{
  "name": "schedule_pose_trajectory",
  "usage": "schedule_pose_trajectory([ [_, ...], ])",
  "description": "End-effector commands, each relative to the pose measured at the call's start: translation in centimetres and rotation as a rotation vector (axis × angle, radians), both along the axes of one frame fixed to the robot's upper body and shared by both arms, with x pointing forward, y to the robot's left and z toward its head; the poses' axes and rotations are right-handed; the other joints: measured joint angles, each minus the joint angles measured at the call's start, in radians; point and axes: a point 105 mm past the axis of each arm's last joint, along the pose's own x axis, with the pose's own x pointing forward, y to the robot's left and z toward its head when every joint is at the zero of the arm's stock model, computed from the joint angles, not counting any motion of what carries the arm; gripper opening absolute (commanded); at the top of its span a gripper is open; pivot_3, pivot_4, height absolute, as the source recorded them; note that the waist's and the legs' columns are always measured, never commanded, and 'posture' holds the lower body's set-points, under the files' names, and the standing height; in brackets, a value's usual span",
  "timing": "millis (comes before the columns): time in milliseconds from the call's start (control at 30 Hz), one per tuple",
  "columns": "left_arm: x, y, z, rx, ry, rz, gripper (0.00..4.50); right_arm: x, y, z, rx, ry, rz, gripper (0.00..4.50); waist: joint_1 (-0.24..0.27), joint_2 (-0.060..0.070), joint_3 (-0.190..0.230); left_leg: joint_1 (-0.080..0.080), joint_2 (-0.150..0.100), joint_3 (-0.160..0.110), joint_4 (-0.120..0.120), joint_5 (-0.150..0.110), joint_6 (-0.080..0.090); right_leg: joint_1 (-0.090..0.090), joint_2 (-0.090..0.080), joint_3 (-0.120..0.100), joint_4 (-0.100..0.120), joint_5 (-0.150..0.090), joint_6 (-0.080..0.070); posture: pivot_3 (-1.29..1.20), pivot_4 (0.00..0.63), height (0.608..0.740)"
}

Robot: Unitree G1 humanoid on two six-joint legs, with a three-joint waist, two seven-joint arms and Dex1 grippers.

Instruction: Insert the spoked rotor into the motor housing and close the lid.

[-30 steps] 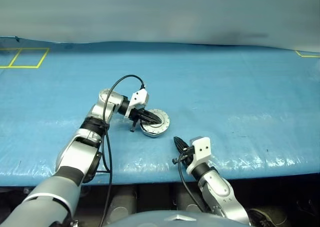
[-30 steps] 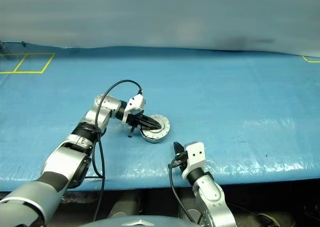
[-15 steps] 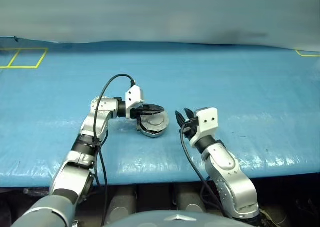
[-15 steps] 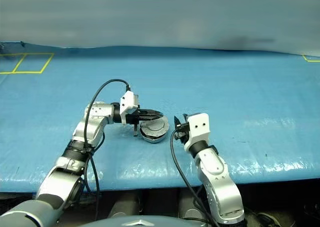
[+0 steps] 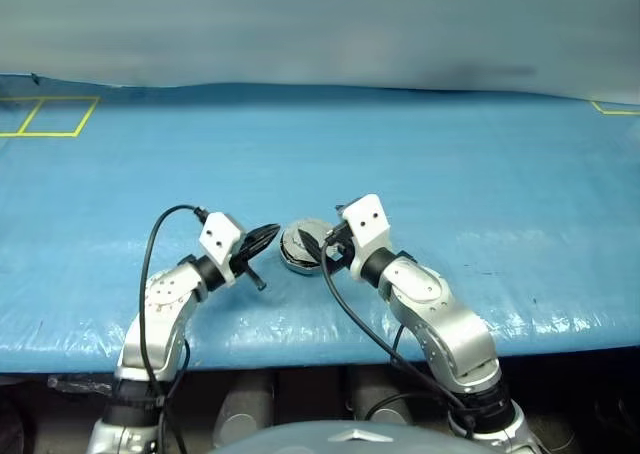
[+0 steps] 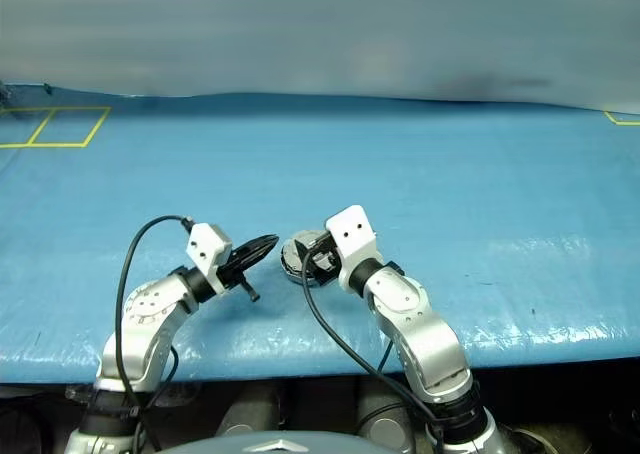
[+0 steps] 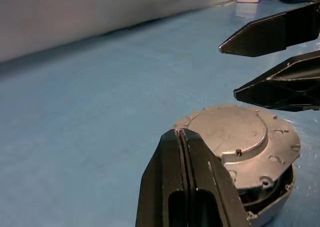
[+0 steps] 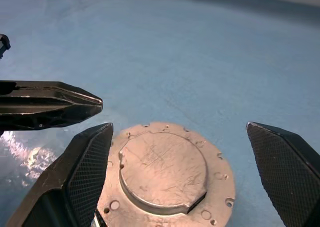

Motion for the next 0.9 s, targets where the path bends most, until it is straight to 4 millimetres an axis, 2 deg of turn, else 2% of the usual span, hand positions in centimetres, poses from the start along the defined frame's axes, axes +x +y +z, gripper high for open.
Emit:
schedule_pose_trajectory([
  [33,-0.9,-0.1,0.9,-0.024,-0.035,0.017,0.0,-0.1,1.2,-0.3,-0.006,0.026,0.079,4.48,0.0,0.0,0.0,0.0,0.0,0.0,0.0,0.0,0.0,0.0,0.0,0.0,0.0,0.0,0.0,0.0,0.15,0.74],
  [400,-2.1,-0.7,-0.2,-0.025,-0.013,0.035,0.0,1.2,0.7,-2.3,-0.102,0.027,0.081,4.48,-0.002,0.001,0.0,0.0,0.0,0.001,0.0,0.0,0.0,-0.001,0.0,0.0,0.0,0.0,0.0,0.0,0.15,0.74],
  [500,-2.2,-0.8,-0.5,-0.018,-0.012,0.037,0.0,1.1,0.9,-2.2,-0.094,0.02,0.083,3.89,-0.002,0.001,0.0,0.0,0.0,0.001,0.0,0.0,0.0,-0.001,0.0,0.0,0.0,0.0,-0.001,0.0,0.15,0.74],
  [567,-2.2,-0.7,-0.5,-0.022,-0.009,0.042,0.0,0.9,1.3,-2.0,-0.086,0.009,0.095,3.19,-0.001,0.001,0.0,0.0,0.0,0.001,0.0,0.0,0.0,-0.001,0.0,0.0,0.0,0.0,0.0,0.0,0.15,0.74],
  [600,-2.2,-0.7,-0.5,-0.024,-0.009,0.044,0.0,0.8,1.5,-1.8,-0.079,0.004,0.095,3.09,-0.001,0.001,0.0,0.0,0.0,0.001,0.0,0.0,0.0,-0.001,0.0,0.0,0.0,0.0,-0.001,0.0,0.15,0.74],
  [900,-2.0,-0.7,-0.5,-0.033,-0.011,0.048,0.0,0.8,3.2,0.1,-0.046,-0.023,0.091,3.1,-0.003,0.001,0.0,-0.001,0.0,0.001,-0.001,0.0,0.0,-0.002,0.0,0.0,0.0,0.0,-0.001,0.0,0.15,0.74],
])
